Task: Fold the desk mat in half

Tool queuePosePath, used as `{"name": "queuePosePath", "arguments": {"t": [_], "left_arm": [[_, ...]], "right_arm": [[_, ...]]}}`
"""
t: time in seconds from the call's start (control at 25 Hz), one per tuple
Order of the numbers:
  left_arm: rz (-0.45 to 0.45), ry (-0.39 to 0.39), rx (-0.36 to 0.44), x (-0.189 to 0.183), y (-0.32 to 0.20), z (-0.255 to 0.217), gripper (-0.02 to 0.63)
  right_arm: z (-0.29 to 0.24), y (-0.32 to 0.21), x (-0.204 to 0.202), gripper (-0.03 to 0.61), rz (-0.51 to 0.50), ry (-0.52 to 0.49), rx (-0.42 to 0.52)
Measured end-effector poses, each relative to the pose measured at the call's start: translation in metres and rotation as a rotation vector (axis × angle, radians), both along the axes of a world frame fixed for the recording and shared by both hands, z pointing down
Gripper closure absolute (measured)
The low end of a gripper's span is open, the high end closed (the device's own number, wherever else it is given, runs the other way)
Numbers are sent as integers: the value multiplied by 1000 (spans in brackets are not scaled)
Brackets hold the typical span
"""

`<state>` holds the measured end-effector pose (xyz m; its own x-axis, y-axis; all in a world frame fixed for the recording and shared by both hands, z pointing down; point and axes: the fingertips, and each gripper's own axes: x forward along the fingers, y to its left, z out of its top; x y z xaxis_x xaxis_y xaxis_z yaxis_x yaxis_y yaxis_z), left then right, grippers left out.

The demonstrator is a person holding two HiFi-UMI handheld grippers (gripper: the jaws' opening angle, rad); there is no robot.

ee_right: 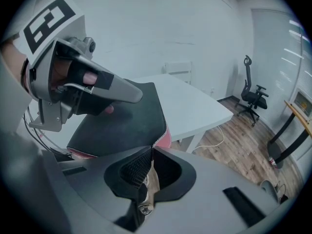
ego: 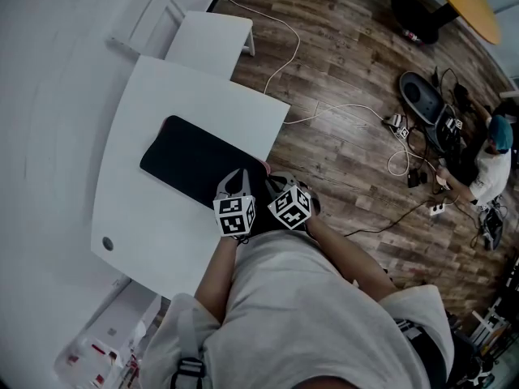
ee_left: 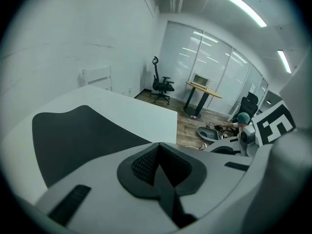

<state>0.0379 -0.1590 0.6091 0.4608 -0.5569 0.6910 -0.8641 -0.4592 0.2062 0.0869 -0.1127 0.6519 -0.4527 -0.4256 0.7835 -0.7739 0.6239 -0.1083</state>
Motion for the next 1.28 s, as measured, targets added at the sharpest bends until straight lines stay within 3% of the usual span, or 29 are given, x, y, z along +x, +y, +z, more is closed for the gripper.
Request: {"name": "queuePosePath", "arguments": {"t": [0.72, 0.92, 1.28], "left_arm": [[-35, 84, -8, -6, -16, 2, 601], [-155, 80, -8, -6, -6, 4, 601], [-430, 13, 9, -16, 28, -2, 601]], "right_arm": [[9, 5, 6, 528, -113, 98, -119], [14, 6, 8, 525, -243, 96, -175], [14, 4, 3, 523, -457, 50, -161]]}}
